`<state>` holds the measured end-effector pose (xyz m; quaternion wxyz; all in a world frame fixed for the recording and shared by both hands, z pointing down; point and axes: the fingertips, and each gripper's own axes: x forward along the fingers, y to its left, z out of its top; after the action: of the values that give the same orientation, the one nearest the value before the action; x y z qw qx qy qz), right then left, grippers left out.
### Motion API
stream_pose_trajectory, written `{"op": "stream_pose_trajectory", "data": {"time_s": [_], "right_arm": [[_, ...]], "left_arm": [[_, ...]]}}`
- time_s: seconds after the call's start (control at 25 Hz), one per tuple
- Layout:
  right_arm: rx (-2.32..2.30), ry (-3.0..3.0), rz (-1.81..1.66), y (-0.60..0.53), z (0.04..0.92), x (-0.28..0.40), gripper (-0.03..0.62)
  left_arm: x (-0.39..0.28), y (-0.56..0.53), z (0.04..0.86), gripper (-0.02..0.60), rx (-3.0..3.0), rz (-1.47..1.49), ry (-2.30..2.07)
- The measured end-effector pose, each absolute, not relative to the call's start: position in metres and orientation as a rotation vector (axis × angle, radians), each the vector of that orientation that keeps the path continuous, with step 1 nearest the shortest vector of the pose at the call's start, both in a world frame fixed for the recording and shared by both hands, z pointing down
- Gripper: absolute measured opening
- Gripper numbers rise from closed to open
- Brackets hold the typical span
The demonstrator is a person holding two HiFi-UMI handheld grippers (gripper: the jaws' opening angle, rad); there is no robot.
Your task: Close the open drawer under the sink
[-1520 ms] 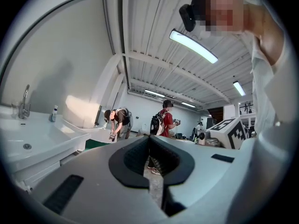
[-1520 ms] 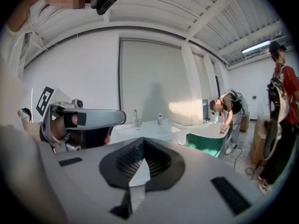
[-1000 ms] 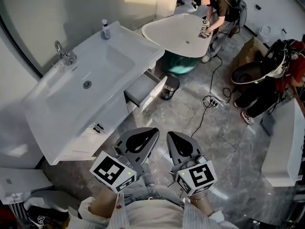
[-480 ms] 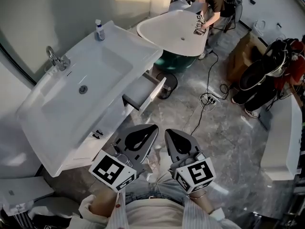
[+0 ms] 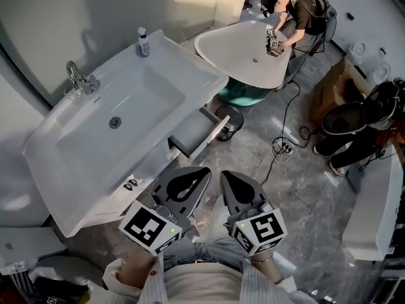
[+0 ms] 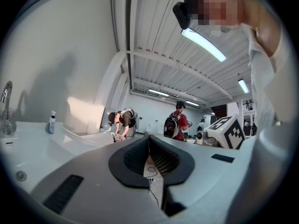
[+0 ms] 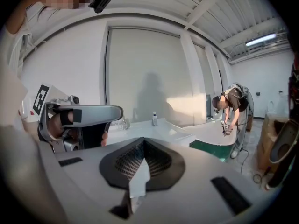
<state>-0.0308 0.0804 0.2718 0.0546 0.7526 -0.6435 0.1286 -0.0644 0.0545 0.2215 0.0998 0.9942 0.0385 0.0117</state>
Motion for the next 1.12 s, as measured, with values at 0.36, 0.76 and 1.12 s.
{"op": "stream_pose_trajectory", "data": {"time_s": [0.36, 0.76, 1.12], "right_arm": [[2.188, -2.037, 0.424, 0.045, 0.282, 0.033, 0.009], [1.988, -2.217, 0.424, 0.000, 0.274, 0.119, 0.009], [1.735, -2.362, 0.363, -0.027, 0.277, 0.180, 0.009]], "left_arm": [[0.001, 0.025, 0.225, 0.017, 2.939, 0.040, 0.012], [0.087, -0.017, 0.217, 0.017, 2.935, 0.029, -0.240], [0.144, -0.046, 0.219, 0.017, 2.907, 0.031, -0.546]]}}
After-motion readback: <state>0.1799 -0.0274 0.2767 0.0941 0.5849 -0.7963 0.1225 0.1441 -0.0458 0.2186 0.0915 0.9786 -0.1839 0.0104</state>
